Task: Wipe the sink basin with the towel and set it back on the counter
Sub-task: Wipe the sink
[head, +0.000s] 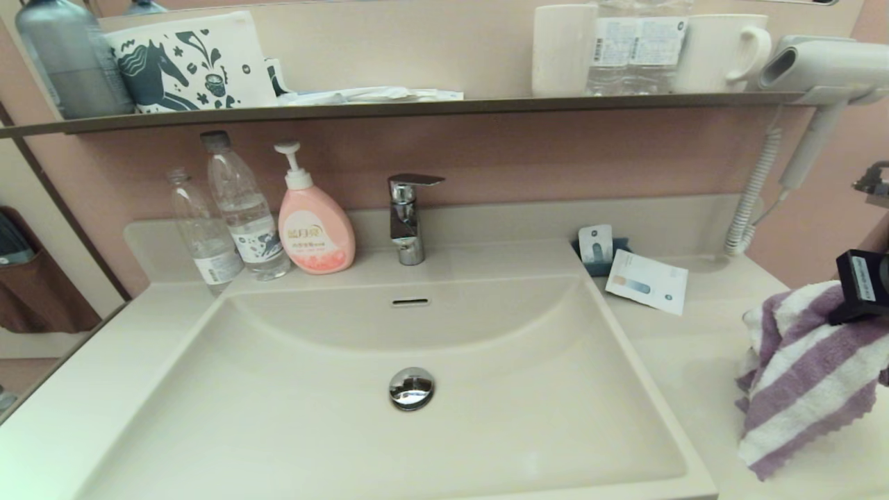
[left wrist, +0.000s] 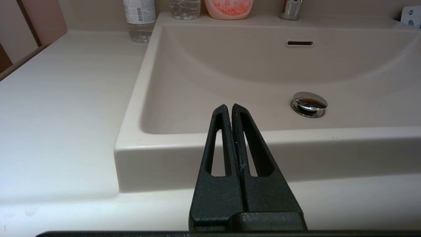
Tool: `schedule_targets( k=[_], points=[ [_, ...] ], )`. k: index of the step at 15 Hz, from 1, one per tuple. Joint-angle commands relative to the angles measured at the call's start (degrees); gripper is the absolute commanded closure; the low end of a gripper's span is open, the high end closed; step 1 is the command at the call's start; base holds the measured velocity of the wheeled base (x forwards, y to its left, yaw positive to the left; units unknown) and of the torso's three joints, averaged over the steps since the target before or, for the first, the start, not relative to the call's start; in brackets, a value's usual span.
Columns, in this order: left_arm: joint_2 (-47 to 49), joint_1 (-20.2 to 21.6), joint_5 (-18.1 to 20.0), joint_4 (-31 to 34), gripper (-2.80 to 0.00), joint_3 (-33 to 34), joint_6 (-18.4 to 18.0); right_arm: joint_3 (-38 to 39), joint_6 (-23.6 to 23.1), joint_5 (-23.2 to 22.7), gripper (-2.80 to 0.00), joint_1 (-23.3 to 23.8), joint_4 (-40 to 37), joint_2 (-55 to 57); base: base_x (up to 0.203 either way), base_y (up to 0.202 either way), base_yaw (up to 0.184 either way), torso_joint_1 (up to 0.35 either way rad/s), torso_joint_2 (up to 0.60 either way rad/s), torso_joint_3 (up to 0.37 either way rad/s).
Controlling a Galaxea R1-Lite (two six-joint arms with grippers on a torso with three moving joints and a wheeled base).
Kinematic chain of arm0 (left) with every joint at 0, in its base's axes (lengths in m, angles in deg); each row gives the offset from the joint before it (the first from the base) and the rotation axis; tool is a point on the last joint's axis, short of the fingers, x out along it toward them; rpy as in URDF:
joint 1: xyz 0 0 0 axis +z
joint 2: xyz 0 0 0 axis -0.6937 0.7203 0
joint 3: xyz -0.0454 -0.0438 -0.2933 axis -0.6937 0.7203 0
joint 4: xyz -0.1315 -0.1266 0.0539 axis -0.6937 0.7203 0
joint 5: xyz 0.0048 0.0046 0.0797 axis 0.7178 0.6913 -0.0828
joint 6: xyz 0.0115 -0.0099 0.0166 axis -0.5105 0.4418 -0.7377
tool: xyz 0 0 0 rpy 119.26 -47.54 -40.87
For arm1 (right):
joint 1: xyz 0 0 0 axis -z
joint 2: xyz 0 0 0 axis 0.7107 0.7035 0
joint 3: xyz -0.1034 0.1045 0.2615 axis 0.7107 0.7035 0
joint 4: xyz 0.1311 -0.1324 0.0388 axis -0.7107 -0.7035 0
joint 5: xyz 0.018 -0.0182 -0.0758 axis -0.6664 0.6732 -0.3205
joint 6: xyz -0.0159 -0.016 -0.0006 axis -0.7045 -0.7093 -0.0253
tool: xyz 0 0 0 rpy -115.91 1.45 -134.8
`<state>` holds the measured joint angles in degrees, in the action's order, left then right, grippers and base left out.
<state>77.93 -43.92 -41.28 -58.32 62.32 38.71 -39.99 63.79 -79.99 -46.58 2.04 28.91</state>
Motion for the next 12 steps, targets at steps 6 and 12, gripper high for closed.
schedule_targets(
  k=[6,12],
  points=[
    [0.01,0.0,0.0,-0.04,0.0,0.0,0.06,-0.5,-3.96,-1.58,0.0,6.47,4.66,7.56,0.0,0.0,0.0,0.0,0.0,0.0],
    [0.01,0.0,0.0,-0.04,0.0,0.0,0.06,-1.64,-4.59,-4.18,0.0,5.94,5.82,12.02,0.0,0.0,0.0,0.0,0.0,0.0]
  ],
)
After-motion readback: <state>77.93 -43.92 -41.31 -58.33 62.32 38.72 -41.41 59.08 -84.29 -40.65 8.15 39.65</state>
